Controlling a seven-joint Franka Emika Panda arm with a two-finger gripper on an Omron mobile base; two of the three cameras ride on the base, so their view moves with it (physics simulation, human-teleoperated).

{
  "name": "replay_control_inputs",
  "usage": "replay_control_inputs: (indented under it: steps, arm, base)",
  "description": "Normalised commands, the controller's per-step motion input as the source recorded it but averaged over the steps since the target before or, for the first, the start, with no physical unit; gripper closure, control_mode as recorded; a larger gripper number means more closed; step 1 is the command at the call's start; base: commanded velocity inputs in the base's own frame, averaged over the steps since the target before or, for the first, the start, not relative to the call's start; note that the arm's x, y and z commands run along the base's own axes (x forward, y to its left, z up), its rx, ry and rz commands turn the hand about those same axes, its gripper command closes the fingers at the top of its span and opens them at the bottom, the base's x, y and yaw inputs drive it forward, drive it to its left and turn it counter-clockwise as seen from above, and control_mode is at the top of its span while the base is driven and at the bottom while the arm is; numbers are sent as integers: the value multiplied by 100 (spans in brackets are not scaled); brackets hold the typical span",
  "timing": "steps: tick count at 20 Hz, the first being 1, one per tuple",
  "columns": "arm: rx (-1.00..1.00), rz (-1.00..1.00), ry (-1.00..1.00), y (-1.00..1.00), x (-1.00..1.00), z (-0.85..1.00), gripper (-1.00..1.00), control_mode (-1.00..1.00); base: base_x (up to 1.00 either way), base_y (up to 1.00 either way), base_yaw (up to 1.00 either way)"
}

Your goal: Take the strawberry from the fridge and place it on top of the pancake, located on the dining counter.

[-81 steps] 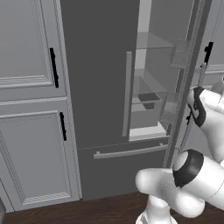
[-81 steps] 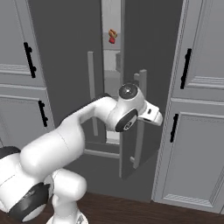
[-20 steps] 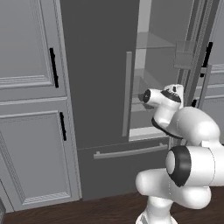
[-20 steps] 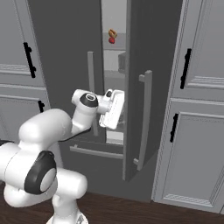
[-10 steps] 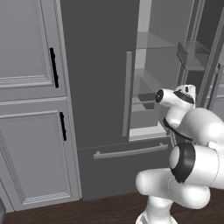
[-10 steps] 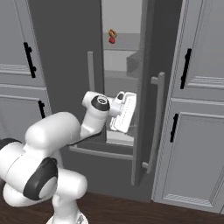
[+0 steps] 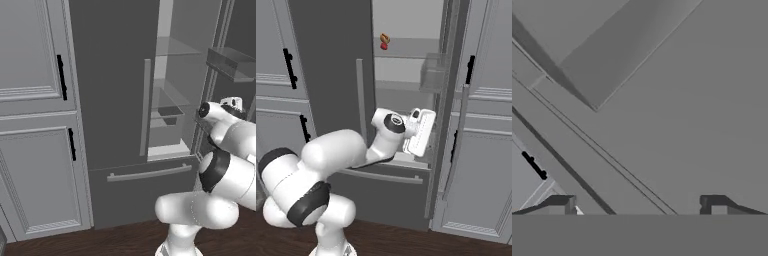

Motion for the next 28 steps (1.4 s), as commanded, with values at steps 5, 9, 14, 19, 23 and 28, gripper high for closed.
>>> replay_control_inputs:
  steps: [5,9,14,19,23,28]
  arm:
    - [0,7,-1,48,-38,-7,-100,-100]
    - [0,-3,-13,100,-41,0,-100,-100]
    - [19,-17,-12,100,-2,-7,-100,-100]
    - [43,-24,-11,100,0,0,-100,-100]
    - [52,-34,-16,91,0,0,-100,-100]
    - [71,-50,-34,17,0,0,-100,-100]
  base:
    - [0,0,0]
    - [0,0,0]
    - [0,0,0]
    - [0,0,0]
    - [0,0,0]
    - [0,0,0]
